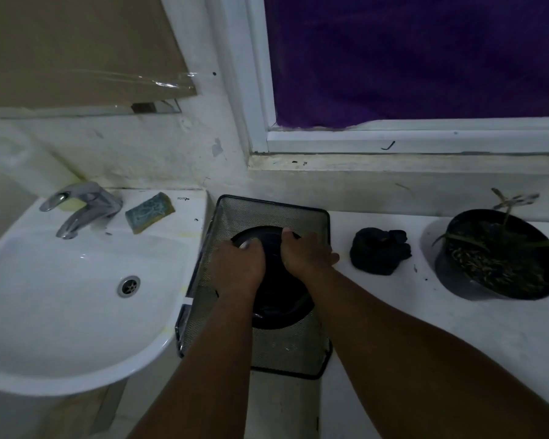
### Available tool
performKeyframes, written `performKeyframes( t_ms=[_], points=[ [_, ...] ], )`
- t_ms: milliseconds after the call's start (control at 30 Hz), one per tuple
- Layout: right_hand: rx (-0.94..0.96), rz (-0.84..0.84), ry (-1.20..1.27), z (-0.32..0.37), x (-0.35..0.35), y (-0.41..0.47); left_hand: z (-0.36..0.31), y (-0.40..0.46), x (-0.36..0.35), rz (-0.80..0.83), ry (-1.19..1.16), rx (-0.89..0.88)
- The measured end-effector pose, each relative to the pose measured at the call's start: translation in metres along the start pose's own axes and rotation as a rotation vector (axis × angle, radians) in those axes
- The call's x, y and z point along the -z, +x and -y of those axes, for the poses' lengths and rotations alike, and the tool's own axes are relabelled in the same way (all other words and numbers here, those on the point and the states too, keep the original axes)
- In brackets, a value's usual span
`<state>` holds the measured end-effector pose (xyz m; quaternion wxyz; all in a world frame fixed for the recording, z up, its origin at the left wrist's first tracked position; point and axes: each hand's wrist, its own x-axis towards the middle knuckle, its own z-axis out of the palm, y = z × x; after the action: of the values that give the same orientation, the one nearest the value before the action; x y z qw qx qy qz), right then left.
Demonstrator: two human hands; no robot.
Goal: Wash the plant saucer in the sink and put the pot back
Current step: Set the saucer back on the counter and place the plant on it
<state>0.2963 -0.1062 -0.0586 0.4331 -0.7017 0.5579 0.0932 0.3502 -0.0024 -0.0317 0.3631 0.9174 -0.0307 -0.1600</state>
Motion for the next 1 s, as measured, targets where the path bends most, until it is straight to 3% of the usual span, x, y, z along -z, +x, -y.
performKeyframes(
  t_ms=[267,467,800,1000],
  points=[
    [-0.059,0.005,0.028,0.01,0.021,-0.007,-0.008,-0.002,0.012,-0.008,-0.054,0.025],
    [0.039,0.047,0.054,0.023,0.044,-0.028,-0.03,-0.007,0.027,0.01,0.004,0.125],
    [0.186,-0.196,0.199,0.012,0.061,-0.098,-0.078,-0.06,0.071,-0.007,-0.12,0.168],
    [0.282,-0.43,0.185,-0.01,0.093,-0.166,-0.096,-0.111,0.1,0.009,-0.14,0.046]
  ],
)
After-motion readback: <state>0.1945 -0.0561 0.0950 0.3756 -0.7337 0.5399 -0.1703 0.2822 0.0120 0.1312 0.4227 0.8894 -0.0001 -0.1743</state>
